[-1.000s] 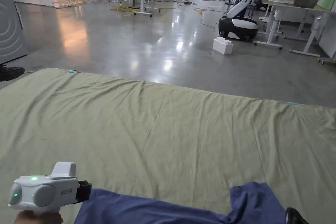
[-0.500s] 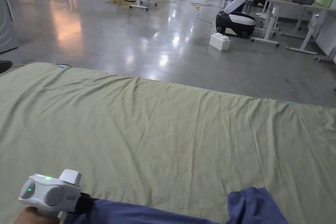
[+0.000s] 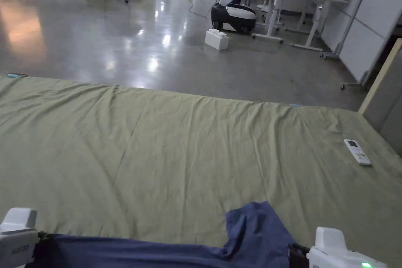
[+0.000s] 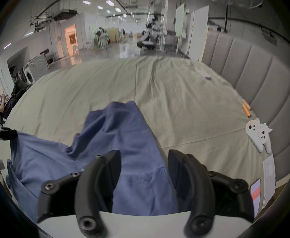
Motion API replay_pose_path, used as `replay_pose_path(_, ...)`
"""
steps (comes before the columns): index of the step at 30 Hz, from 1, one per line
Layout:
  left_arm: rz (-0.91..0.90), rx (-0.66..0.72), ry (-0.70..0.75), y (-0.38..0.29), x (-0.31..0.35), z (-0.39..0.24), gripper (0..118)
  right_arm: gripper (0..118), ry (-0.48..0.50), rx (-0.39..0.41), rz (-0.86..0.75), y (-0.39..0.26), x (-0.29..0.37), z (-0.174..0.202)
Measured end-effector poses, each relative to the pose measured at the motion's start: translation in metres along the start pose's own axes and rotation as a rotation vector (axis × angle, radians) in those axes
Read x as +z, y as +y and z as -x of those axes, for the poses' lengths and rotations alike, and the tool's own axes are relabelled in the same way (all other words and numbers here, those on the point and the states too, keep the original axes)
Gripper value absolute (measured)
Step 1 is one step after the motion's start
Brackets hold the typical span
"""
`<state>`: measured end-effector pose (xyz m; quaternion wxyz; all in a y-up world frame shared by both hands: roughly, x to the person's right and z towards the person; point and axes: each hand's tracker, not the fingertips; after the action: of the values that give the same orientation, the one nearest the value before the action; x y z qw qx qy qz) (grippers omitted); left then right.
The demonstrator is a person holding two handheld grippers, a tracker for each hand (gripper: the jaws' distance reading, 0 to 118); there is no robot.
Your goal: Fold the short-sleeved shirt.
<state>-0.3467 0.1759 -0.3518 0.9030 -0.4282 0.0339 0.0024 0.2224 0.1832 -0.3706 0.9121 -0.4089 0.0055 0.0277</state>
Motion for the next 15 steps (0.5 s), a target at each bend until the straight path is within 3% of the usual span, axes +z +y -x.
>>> replay_pose_path(2, -0.012, -0.013, 0.009, 0.001, 0.009, -0.004, 5, 63, 0.008, -0.001, 0.065, 0.01, -0.022, -0.009)
replay_pose_path(5, -0.007, 0.006, -0.008, -0.001, 0.02, -0.01, 5, 78, 0.02, -0.011, 0.15, 0.018, -0.057, -0.016)
replay_pose_path(8, -0.003, 0.018, -0.012, 0.0, 0.023, -0.01, 5, 79, 0.034, -0.007, 0.186, 0.02, -0.081, -0.018)
replay_pose_path(10, -0.009, 0.024, -0.009, 0.002, 0.025, -0.008, 5, 67, 0.033, 0.042, 0.225, 0.018, -0.092, -0.012)
replay_pose_path(13, -0.007, 0.03, -0.008, 0.001, 0.028, -0.01, 5, 64, 0.018, 0.117, 0.217, 0.019, -0.095, 0.0)
replay_pose_path(15, -0.011, 0.03, -0.006, 0.002, 0.028, -0.008, 5, 43, 0.043, 0.133, 0.214, 0.021, -0.093, 0.003)
